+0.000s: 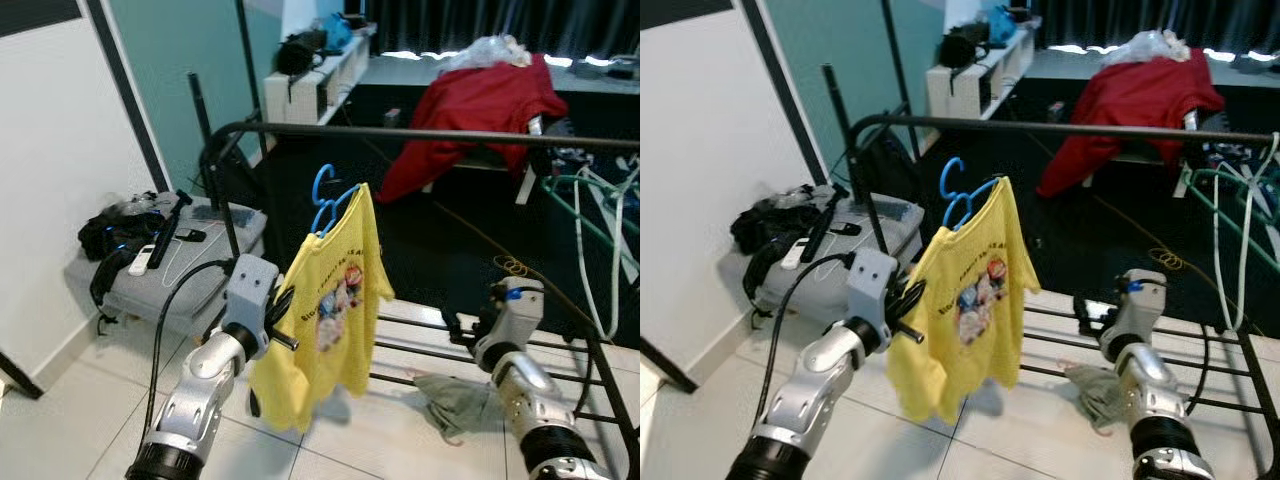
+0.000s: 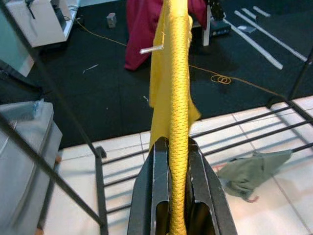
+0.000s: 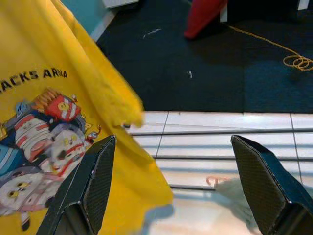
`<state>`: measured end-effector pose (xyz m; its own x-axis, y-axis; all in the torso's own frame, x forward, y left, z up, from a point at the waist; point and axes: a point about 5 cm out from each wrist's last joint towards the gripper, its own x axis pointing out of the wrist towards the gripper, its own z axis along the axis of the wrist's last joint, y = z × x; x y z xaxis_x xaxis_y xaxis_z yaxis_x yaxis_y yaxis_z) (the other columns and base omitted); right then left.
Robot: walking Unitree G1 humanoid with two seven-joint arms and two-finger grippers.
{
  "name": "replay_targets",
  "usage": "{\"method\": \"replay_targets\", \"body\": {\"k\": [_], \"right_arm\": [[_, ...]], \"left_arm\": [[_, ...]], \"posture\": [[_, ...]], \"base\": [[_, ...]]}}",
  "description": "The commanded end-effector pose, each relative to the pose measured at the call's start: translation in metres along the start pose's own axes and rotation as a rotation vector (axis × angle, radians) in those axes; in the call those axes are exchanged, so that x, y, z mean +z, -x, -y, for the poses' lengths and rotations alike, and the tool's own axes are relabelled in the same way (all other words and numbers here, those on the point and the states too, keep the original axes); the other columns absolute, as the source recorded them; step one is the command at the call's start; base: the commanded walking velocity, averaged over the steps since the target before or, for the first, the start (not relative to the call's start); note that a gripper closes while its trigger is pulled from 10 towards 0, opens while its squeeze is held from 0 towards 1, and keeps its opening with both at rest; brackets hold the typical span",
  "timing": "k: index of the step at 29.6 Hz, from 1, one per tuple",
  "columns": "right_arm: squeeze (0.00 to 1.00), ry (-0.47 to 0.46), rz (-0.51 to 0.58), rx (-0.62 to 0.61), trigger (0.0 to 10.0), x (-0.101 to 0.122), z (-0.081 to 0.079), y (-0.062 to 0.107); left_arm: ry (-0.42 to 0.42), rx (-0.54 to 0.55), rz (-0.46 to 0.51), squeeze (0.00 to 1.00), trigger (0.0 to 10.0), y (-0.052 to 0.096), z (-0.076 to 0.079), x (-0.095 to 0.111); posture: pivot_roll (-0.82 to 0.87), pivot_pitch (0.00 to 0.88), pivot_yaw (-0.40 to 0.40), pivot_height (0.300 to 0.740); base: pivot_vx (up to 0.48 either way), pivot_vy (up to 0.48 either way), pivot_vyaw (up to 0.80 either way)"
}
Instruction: Hang hanger
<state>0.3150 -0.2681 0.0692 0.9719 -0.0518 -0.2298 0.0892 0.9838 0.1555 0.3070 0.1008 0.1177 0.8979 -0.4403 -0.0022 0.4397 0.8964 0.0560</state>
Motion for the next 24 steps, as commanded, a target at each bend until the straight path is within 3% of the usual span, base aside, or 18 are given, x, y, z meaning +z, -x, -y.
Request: {"method": "replay_targets", "body": {"k": [1,14,17,21,24], "right_arm": [[0.00,-0.005,-0.006,-0.004,10.0,-0.003,0.000,0.000],[0.00,-0.006,-0.010,-0.006,10.0,-0.004,0.000,0.000],[0.00,-0.006,-0.010,-0.005,10.0,-0.004,0.000,0.000],[0.00,-0.007,-0.011,-0.006,10.0,-0.004,0.000,0.000],[0.00,-0.006,-0.014,-0.006,10.0,-0.004,0.001,0.000]], "left_arm": [[-0.003,0.000,0.038,0.00,10.0,-0.009,0.003,0.011],[0.022,0.010,0.033,0.00,10.0,-0.016,0.012,0.012],[0.044,0.048,-0.045,0.00,10.0,-0.015,0.009,0.002],[0.042,0.067,-0.077,0.00,10.0,-0.014,0.008,-0.003],[0.092,0.100,-0.083,0.00,10.0,-0.012,0.010,-0.005]], "posture": [[-0.15,0.000,0.067,0.740],[-0.15,0.000,0.069,0.740],[-0.15,0.000,0.066,0.740],[-0.14,0.000,0.062,0.740],[-0.14,0.000,0.064,0.740]], "base": [[0.480,0.000,0.00],[0.432,0.000,0.00],[0.000,0.000,0.00],[0.000,0.000,0.00],[0.000,0.000,0.00]]}}
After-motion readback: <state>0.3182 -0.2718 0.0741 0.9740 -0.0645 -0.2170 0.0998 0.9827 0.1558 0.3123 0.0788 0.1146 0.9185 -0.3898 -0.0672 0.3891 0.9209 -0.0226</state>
